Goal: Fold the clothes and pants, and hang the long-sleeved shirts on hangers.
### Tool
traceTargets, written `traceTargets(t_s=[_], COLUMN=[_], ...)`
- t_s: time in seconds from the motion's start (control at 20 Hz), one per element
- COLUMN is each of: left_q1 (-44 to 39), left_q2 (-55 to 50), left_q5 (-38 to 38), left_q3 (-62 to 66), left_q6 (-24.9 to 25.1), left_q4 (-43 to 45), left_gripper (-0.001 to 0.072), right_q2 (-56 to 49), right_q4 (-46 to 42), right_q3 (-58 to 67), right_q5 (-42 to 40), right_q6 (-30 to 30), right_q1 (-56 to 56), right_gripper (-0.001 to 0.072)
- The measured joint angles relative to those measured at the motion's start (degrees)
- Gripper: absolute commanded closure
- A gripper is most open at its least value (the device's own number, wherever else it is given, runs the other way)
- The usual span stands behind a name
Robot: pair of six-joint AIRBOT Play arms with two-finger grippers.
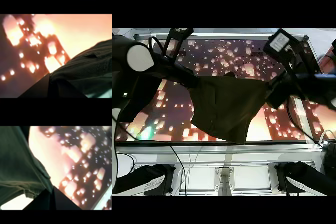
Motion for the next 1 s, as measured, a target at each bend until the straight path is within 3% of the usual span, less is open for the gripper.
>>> traceTargets(t_s=[0.4,0.6,0.8,1.0], left_q1=[8.5,9.3,9.7,10.2], left_q2=[-4.8,-11.7,-16.6,-18.1], left_q5=[19.1,26.0,33.4,38.1], left_q3=[-7.3,-8.0,-8.2,-8.2], left_q6=[2.6,5.4,7.2,8.9], left_q4=[2.3,4.6,6.1,6.9], left_gripper=[0.0645,0.0645,0.0645,0.0646], right_q2=[-14.2,-23.0,-27.9,-29.8], right_q4=[14.0,15.0,14.8,15.2], right_q3=[-2.2,-2.3,-2.3,-2.3], right_q5=[-15.9,-24.5,-34.2,-36.9], right_q6=[-4.6,-4.8,-0.5,-0.4], right_q1=[-13.0,-14.4,-16.2,-16.9], right_gripper=[0.0700,0.0700,0.0699,0.0699])
